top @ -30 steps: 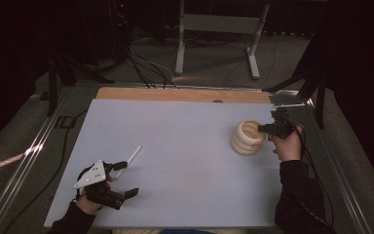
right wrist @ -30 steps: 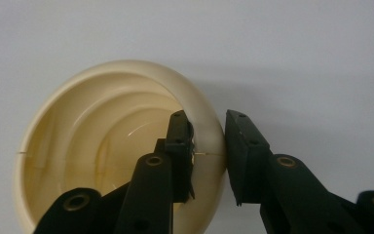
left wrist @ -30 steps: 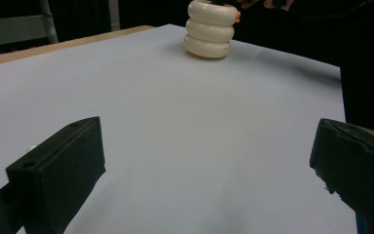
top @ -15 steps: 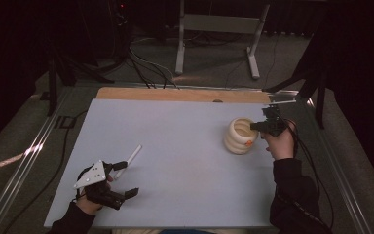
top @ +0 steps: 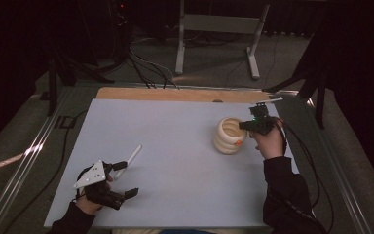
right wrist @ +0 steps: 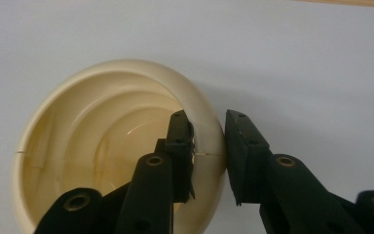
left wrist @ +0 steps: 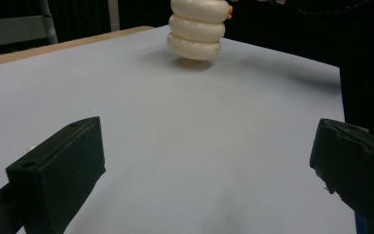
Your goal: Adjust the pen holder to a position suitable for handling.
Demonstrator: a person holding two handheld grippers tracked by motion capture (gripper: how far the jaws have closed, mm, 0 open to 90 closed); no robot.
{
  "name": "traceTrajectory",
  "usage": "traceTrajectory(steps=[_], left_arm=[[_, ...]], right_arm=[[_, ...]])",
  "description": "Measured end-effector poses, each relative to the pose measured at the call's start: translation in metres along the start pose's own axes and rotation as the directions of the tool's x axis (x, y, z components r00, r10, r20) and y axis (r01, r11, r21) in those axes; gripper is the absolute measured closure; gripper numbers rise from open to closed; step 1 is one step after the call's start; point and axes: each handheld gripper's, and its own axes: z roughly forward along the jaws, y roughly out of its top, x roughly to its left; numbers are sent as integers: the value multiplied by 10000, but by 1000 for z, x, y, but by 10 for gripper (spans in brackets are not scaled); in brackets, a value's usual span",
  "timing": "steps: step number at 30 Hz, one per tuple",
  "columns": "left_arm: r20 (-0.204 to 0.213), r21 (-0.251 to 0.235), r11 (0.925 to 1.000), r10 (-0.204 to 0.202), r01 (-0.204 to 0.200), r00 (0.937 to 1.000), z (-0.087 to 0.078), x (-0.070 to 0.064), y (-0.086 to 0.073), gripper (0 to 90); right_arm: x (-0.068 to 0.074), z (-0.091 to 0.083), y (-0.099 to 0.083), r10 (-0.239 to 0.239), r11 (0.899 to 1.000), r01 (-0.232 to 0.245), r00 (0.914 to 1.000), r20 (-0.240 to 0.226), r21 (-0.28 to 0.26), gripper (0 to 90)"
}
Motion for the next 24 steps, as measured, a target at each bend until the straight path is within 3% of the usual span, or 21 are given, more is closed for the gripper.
traceTrajectory(steps=[24], left_arm=[[31,8,10000,26,-26,10000,0,-1,0,1]], right_arm=[[59,18,12,-870,9959,882,9946,-557,185,730]])
